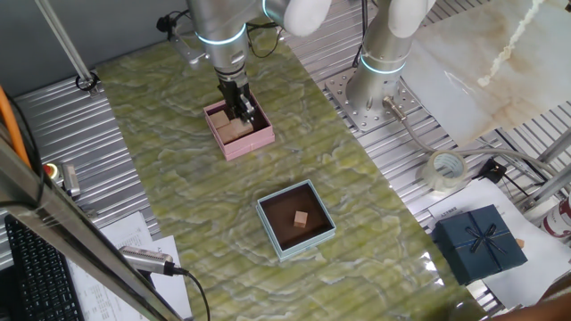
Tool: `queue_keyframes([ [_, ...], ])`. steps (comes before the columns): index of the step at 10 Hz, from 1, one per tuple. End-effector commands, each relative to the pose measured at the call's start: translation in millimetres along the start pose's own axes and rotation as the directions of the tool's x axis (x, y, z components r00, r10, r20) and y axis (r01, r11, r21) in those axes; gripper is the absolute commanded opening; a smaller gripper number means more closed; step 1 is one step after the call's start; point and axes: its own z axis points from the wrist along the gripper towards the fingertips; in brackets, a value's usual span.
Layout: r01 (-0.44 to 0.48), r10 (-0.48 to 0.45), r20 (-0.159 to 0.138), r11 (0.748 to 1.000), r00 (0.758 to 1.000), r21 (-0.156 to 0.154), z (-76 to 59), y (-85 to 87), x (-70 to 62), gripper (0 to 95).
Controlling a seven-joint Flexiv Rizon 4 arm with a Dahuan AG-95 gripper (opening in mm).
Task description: Move an object from one box to another
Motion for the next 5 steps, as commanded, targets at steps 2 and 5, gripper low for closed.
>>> queue_keyframes([
  [2,-0.012,0.012,0.000,1.000,1.000,0.011,0.5,-0.6,-0.4,38.0],
  [5,-0.015,0.015,0.003,1.000,1.000,0.008,0.4,-0.7,-0.6,38.0],
])
